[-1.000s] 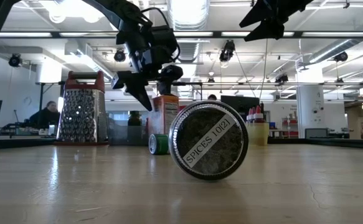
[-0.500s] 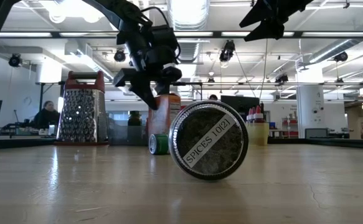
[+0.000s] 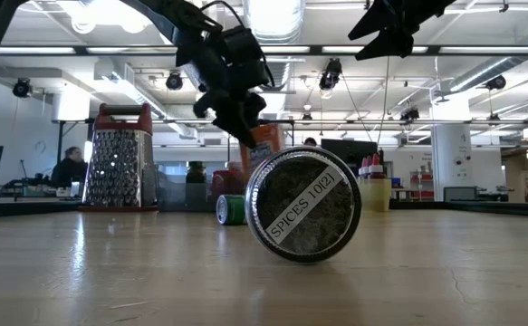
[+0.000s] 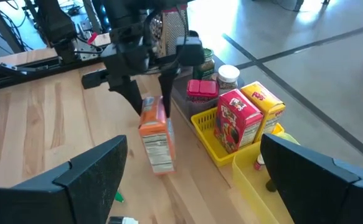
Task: Pick & Place Kitchen Items
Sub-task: Put the orange cereal box into the yellow bin
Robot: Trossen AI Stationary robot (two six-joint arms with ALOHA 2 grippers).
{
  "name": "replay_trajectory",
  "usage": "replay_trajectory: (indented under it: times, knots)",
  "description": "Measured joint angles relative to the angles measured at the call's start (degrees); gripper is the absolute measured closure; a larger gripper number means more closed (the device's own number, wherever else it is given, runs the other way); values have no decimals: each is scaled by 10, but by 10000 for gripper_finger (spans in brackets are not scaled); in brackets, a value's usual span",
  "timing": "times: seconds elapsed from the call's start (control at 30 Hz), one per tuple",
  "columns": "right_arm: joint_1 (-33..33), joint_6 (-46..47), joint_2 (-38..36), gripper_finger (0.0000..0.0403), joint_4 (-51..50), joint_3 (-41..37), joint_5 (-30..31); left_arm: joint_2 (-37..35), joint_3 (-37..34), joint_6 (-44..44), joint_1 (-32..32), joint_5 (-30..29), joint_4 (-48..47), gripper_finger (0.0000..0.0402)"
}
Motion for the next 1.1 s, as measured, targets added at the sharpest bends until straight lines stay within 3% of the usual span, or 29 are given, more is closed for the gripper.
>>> replay_trajectory:
  times: [0.1,0.33,0.57,0.8,1.1]
  knots:
    - [0,2,0,39,0,0,0,-3,0,-29,0,-4,34,214]
    - [0,1,0,39,0,0,0,-9,0,-45,0,-75,111,213]
    - [0,1,0,39,0,0,0,-11,31,-41,-1,-117,108,215]
    - [0,0,0,39,0,0,0,-11,69,-51,-2,-126,69,216]
    - [0,1,0,39,0,0,0,-10,18,-92,-5,-119,80,215]
